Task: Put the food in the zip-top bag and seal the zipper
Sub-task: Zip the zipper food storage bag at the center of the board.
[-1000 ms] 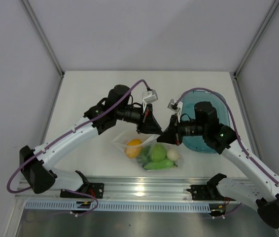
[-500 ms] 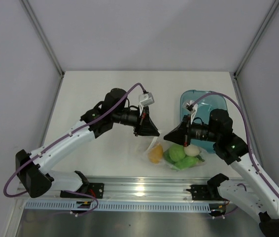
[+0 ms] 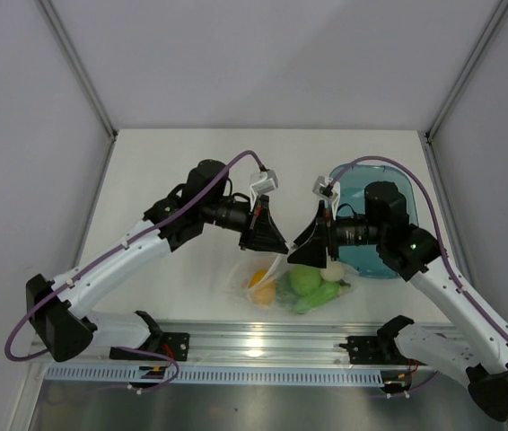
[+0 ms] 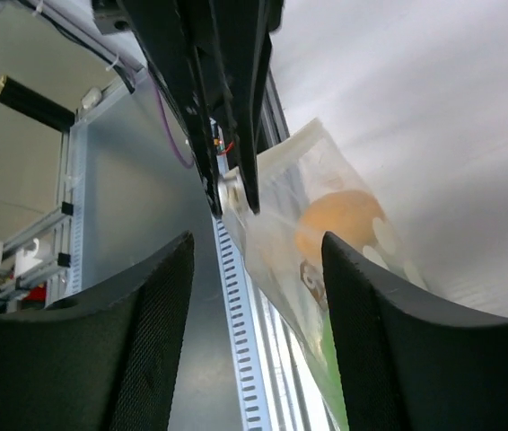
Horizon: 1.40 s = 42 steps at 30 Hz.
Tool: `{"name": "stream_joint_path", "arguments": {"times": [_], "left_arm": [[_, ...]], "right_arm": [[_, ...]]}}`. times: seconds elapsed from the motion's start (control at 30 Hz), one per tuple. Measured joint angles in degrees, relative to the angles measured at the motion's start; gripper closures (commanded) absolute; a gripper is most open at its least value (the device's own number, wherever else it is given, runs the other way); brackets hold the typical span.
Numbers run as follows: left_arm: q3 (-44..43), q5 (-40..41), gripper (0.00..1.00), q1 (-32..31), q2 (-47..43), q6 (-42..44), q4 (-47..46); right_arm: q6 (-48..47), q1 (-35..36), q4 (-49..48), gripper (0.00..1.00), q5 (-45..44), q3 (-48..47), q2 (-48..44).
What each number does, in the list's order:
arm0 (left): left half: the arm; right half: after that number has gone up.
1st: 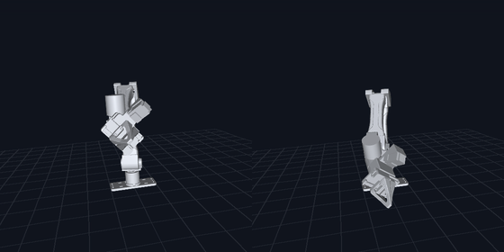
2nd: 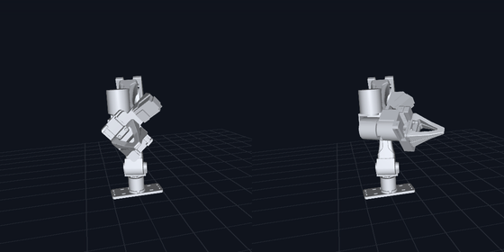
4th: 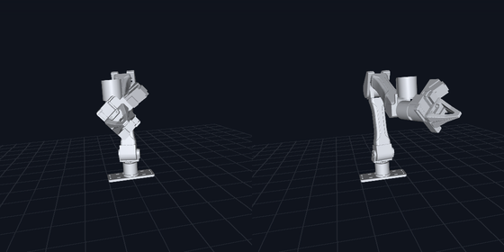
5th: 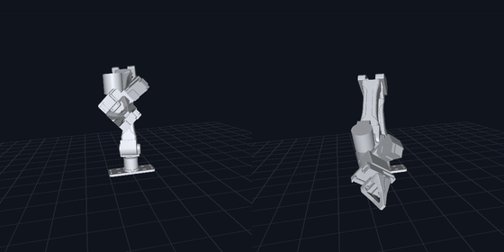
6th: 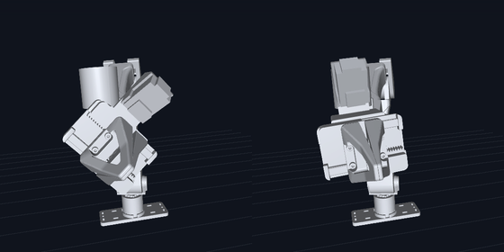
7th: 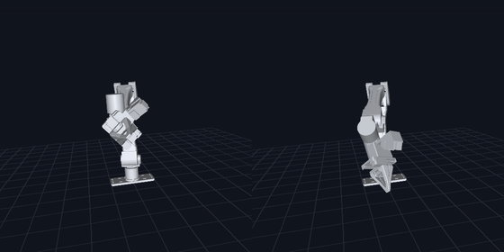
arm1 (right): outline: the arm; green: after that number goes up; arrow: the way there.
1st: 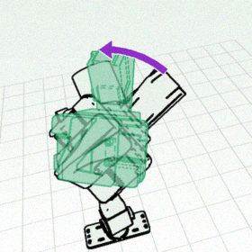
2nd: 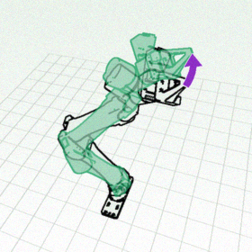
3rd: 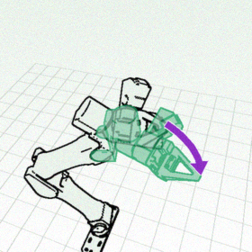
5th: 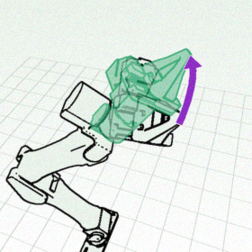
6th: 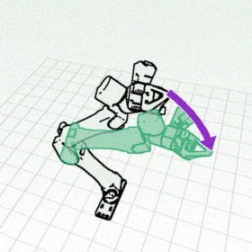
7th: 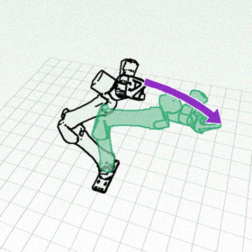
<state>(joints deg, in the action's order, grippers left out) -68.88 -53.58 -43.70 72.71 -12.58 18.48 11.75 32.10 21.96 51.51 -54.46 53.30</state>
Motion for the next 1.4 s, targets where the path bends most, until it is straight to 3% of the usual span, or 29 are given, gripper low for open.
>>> {"name": "stream_joint_path", "arguments": {"times": [0.03,0.07,0.17,0.47,0.53,0.67,0.77,1.4], "left_arm": [[0.0,-0.35,0.99,0.02,0.0,-0.07,0.0],[0.0,-0.74,0.99,0.02,0.0,-0.17,-0.02],[-0.02,-0.74,0.99,0.02,-0.09,-0.31,0.17],[-0.02,-0.59,0.99,0.7,-0.15,0.57,3.69],[-0.02,-0.63,1.0,0.7,-0.15,0.66,4.0],[-0.02,-0.63,0.99,0.7,-0.15,0.68,4.33],[-0.35,-0.83,1.0,0.68,-0.15,0.66,4.0],[-1.51,-2.25,0.99,0.55,-0.17,0.59,3.06]], "right_arm": [[-0.7,0.2,0.72,0.47,0.28,-1.38,0.83],[-1.51,0.42,1.16,0.57,0.5,-2.64,1.77],[-3.02,1.03,2.12,0.7,1.95,-5.01,4.46],[-6.95,2.69,5.16,0.88,6.19,-7.13,9.57],[-7.45,2.73,5.44,0.87,6.47,-7.26,9.81],[-8.39,2.89,6.47,0.67,6.91,-7.85,10.45],[-9.38,3.28,8.11,0.59,5.99,-8.04,11.08],[-11.76,5.49,10.45,0.59,2.97,-8.81,14.29]]}}
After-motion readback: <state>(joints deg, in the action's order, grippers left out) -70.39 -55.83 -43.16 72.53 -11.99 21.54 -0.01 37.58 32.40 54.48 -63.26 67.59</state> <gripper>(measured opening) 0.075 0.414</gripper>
